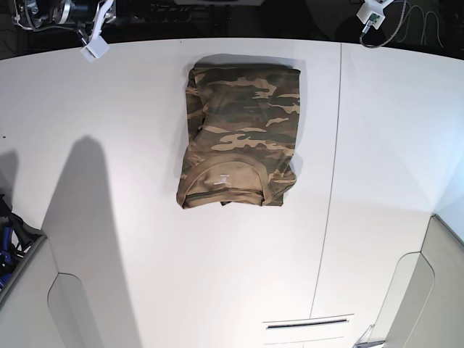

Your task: Fold the T-shirt properly

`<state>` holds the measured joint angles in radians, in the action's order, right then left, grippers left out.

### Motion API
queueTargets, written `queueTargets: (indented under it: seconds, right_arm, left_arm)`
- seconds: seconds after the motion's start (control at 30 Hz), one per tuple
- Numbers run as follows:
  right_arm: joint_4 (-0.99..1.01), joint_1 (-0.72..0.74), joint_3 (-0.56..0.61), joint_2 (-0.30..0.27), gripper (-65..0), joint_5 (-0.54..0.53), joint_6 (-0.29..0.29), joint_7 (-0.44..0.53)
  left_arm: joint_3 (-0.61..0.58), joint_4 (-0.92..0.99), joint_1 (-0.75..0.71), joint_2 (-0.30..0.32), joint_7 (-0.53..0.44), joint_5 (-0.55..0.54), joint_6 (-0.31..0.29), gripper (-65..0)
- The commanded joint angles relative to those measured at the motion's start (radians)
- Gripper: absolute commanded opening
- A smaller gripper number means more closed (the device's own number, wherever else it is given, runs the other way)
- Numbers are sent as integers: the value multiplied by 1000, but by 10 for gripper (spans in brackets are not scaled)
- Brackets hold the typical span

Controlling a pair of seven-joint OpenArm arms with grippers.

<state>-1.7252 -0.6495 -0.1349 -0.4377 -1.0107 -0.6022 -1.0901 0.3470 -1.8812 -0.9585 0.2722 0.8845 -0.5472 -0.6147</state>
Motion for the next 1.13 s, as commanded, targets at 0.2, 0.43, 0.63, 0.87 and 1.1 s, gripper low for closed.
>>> queueTargets:
  seconds: [0.2,0.43,0.63,0.87,1.1]
  right_arm:
    - [54,-111,-2,-12,-650,64,-4,41]
    - [274,-94,15,-7,-650,167,-3,161]
    - [476,14,141,-7,-650,260,8,173]
    - [716,198,325,-7,-650,448,34,248]
    - [849,333,378,46,-650,543,59,266]
  left_arm:
    - [-82,250,-23,34,-116,3,-83,-285]
    - [-301,568,118,63,-275,169,-83,-285]
    - [-467,810,306,42,-275,185,-35,-285]
    - [-575,1013,485,-68,-276,238,47,-285]
    - [-584,1093,575,-124,-295,246,54,-285]
